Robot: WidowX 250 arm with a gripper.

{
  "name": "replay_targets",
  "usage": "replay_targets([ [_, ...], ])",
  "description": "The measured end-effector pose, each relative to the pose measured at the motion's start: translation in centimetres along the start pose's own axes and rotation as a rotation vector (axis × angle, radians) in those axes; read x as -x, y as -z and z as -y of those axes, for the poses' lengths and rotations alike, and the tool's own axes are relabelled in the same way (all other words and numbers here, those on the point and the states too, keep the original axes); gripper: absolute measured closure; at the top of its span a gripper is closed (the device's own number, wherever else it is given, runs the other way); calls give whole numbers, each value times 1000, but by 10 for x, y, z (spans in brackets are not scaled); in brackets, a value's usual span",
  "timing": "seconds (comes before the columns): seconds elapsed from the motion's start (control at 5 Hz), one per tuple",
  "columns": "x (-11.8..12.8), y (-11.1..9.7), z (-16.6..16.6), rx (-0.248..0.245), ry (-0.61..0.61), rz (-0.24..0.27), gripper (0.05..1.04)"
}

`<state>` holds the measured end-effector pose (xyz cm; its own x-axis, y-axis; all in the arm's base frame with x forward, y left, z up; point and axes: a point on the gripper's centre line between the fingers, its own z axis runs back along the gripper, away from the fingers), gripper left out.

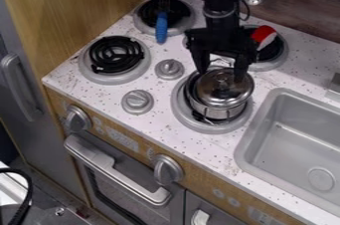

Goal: Open the pot

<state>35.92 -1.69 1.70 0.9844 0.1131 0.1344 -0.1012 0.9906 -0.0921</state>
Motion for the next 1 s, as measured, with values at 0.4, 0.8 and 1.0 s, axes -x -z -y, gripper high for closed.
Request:
replay_targets([
  [0.4, -2, 8, -3, -16, -23, -20, 83],
  [0.8, -1, 14, -6, -6, -65, -31, 387],
  [1.0, -1, 17, -9, -11, -71, -42, 690],
])
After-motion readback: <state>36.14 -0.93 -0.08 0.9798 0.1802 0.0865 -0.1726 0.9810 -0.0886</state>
